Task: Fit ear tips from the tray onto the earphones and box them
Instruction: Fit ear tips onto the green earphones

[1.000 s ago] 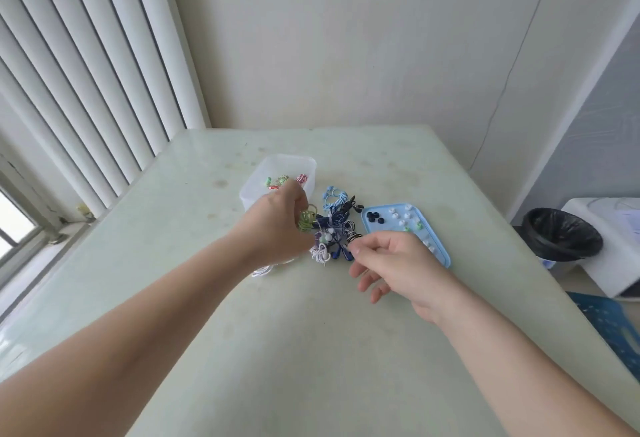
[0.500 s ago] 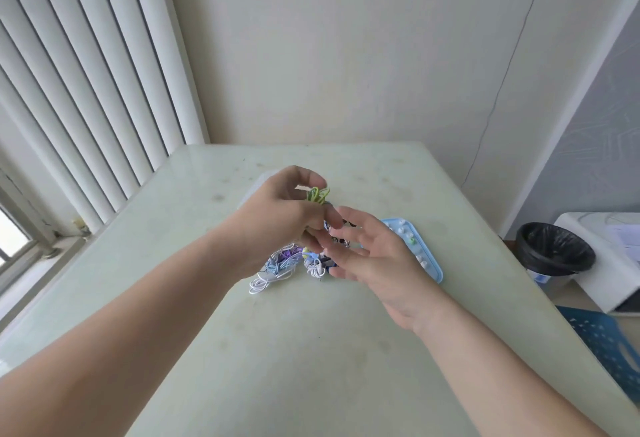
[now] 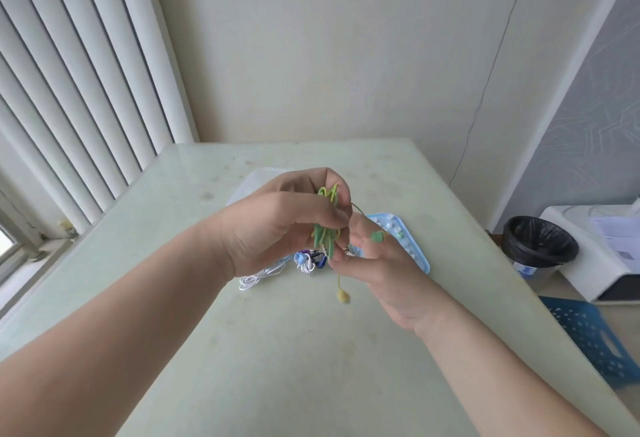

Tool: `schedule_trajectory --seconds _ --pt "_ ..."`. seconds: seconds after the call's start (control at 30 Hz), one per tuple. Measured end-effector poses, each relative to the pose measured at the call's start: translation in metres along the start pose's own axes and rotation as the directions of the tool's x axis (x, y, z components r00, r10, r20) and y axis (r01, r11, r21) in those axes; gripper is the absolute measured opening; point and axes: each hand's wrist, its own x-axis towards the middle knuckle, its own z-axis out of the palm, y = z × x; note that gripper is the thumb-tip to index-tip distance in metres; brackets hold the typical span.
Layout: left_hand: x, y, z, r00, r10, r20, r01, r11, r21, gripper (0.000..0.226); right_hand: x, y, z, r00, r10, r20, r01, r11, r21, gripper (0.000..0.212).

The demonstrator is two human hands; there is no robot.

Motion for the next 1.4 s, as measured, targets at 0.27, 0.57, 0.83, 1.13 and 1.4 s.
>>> schedule_trajectory --seconds 0.27,0.57,0.83,1.13,1.4 --pt "0.005 -0.014 -0.002 0.973 0.044 -0.228 -0.026 0.996 0.081 0.022 -0.02 0.003 -0.004 0.97 0.19 0.149 -0.227 0.927 0.298 0.017" --pt "-0.004 -0.047 -0.004 0.976 -0.075 -0.206 0.105 0.984 0.141 0.024 -0.023 0.007 -0.012 0.967 0.254 -0.027 -0.221 0.883 0.415 0.022" --pt "-0.001 -0.065 0.008 0.933 -0.228 -0.277 0.247 0.969 0.032 0.036 -0.022 0.007 -0.012 0.982 0.122 -0.147 -0.11 0.99 0.091 0.017" --pt "0.0 -0.093 0.007 0.93 -0.179 -0.322 0.201 0.979 0.037 0.015 -0.024 0.007 -0.021 0.953 0.243 -0.178 -0.199 0.952 0.233 0.031" --pt "-0.006 -0.105 0.002 0.868 -0.152 -0.473 0.129 0.988 -0.081 0.012 -0.019 0.012 -0.019 0.911 0.311 -0.272 -0.128 0.838 0.531 0.018"
